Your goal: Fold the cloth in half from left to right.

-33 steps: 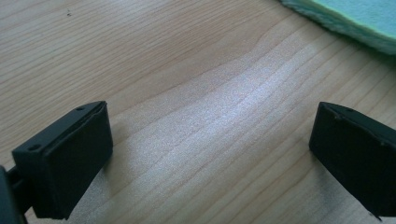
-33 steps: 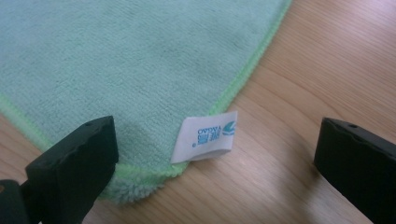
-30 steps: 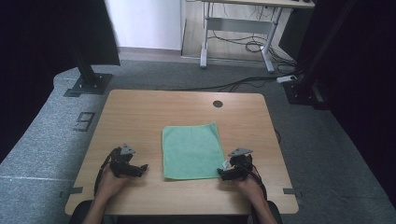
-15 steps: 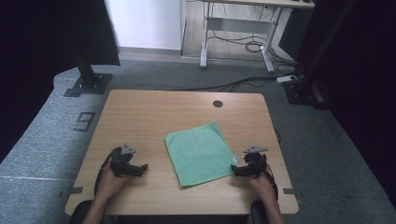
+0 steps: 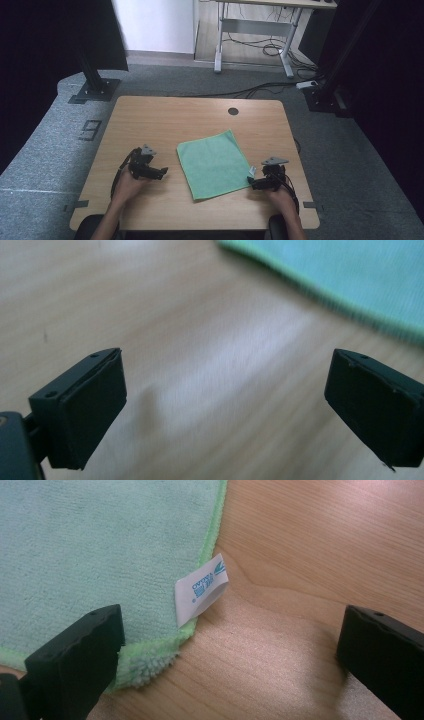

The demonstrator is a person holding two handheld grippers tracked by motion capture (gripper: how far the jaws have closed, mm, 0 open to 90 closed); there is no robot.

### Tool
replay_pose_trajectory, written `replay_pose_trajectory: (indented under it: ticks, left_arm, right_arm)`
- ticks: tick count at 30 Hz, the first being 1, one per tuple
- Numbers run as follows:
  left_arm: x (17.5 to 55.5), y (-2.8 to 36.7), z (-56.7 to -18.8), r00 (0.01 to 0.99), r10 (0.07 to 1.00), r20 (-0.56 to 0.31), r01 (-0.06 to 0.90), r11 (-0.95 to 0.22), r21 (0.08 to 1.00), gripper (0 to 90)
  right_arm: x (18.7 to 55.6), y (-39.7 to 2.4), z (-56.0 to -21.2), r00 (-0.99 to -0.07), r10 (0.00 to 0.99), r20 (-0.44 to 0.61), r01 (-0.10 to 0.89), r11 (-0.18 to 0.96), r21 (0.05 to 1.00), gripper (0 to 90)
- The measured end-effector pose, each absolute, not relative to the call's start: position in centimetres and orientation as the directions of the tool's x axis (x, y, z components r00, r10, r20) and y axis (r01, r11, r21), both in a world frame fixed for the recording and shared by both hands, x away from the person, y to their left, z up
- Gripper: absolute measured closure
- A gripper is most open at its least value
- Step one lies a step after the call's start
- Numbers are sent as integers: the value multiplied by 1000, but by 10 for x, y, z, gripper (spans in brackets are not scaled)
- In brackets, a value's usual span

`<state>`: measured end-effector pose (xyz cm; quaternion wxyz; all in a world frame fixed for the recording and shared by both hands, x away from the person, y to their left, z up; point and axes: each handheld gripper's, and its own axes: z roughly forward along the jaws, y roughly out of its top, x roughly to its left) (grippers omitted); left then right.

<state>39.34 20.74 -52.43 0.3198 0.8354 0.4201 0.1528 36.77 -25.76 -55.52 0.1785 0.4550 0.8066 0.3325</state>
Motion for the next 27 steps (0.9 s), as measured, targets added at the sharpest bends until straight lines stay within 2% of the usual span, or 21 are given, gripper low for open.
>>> replay_pose_trajectory:
  ticks: [12,18,24,27]
  left_arm:
    - [457,180,-508,584,812,17,587,-436,682,75]
    - [481,172,-520,556,831,-16,610,-396,686,86]
    - [492,166,-539,528,849,23,634,-412,654,85]
    - [494,169,-545,505,863,-2,649,-379,660,75]
  right_arm:
    - [367,-260,-557,-534,845,16,596,362,717,0]
    - [367,-260,-557,-534,845,16,595,363,717,0]
    - [367,-260,-557,-535,845,16,595,363,717,0]
    - [367,-260,-557,-535,845,16,595,363,717,0]
